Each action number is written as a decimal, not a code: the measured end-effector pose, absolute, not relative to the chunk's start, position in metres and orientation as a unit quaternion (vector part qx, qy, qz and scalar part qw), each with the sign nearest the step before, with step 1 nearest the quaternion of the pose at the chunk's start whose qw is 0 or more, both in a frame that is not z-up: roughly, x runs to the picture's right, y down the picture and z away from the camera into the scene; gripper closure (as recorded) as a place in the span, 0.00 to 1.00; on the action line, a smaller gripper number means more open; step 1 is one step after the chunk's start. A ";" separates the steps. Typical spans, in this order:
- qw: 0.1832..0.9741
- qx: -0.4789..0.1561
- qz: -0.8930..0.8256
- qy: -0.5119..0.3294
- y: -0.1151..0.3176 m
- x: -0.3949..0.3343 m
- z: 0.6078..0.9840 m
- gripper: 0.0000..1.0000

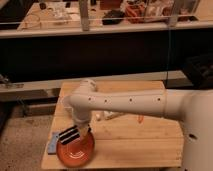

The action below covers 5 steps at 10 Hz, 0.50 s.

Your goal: Place the eraser on the white sponge

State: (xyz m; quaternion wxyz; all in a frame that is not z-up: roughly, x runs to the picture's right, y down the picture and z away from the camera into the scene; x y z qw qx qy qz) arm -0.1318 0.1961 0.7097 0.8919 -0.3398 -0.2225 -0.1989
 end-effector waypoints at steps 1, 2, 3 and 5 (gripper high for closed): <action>0.882 -0.341 -0.214 -0.244 0.193 -0.138 0.713 1.00; 0.866 -0.342 -0.251 -0.264 0.194 -0.152 0.718 1.00; 0.854 -0.340 -0.282 -0.275 0.195 -0.165 0.720 1.00; 0.820 -0.336 -0.358 -0.293 0.195 -0.206 0.726 1.00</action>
